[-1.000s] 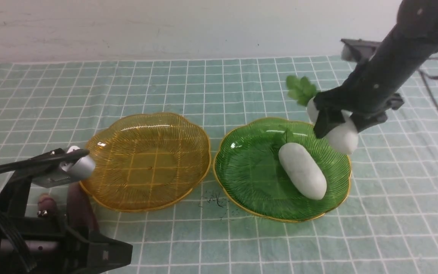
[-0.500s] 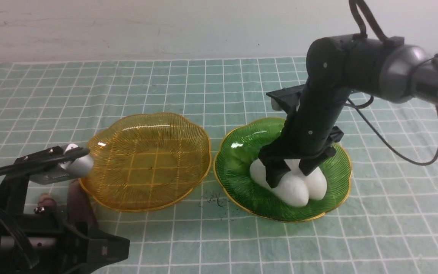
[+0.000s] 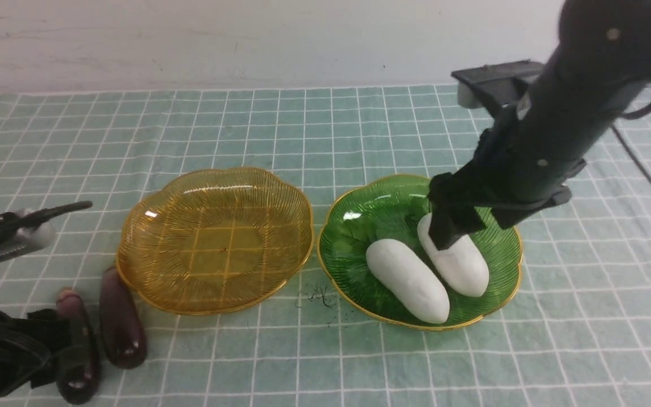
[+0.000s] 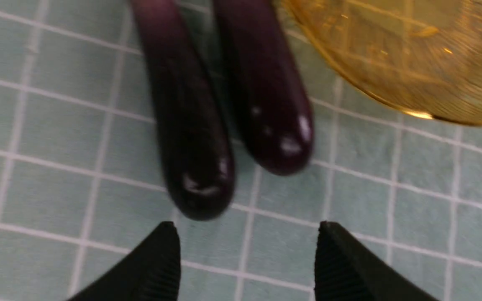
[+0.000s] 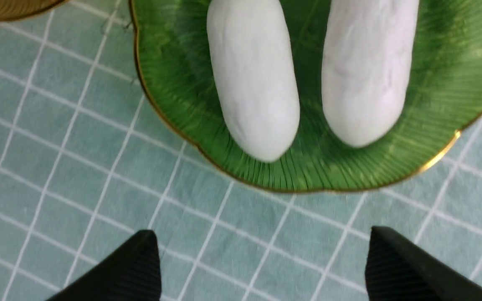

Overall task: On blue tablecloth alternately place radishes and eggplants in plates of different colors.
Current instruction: 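Pick up the eggplant and place it in the yellow plate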

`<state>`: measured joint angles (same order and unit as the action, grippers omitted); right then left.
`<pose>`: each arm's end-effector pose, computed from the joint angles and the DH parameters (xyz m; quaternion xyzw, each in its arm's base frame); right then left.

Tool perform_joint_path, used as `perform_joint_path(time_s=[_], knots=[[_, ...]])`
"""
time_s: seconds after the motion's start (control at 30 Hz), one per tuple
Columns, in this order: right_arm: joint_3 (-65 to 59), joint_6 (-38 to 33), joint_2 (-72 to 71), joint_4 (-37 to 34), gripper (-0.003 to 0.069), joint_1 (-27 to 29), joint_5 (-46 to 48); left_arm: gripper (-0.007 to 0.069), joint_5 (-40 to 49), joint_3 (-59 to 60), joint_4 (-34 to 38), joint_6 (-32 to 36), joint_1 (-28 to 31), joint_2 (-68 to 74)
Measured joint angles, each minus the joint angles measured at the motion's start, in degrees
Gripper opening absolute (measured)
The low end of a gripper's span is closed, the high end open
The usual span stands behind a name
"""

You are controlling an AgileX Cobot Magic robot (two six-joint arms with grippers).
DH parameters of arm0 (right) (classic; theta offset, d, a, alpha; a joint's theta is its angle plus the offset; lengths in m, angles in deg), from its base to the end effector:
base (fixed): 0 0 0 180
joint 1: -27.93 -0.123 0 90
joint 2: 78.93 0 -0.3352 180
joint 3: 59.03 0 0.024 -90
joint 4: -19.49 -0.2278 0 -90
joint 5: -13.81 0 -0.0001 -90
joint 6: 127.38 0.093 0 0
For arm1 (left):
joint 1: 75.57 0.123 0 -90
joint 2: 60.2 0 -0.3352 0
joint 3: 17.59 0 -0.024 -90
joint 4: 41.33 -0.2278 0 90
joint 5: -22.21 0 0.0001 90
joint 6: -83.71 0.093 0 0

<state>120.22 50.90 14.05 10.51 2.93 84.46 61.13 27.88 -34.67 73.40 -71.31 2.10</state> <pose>0.2401 0.1271 0.3784 -0.2130 0.9646 0.1025 0.1172 0.1197 0.0021 0.2957 -0.1539 0.9445 -0.0629 0.2832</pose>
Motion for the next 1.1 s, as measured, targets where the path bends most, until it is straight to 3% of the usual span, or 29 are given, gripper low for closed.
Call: perform_joint_path(time_s=[0.17,0.3,0.93,1.1], knots=[[-8.4,0.0,-9.0,0.0,0.0531,0.0,0.5,0.0395,-2.3,0.0,-5.8,-6.2,0.6,3.1],[-14.9,0.0,-15.5,0.2,0.0508,0.0,0.6,0.0395,-4.9,0.0,-6.2,-8.5,0.6,9.0],[-20.5,-0.1,-19.7,1.0,0.0505,0.0,0.7,0.0395,-13.5,-2.1,-1.4,-8.3,0.6,27.6],[-20.5,-0.1,-19.7,1.0,0.0505,0.0,0.7,0.0390,-12.1,-2.0,-2.3,-8.1,0.7,31.2]])
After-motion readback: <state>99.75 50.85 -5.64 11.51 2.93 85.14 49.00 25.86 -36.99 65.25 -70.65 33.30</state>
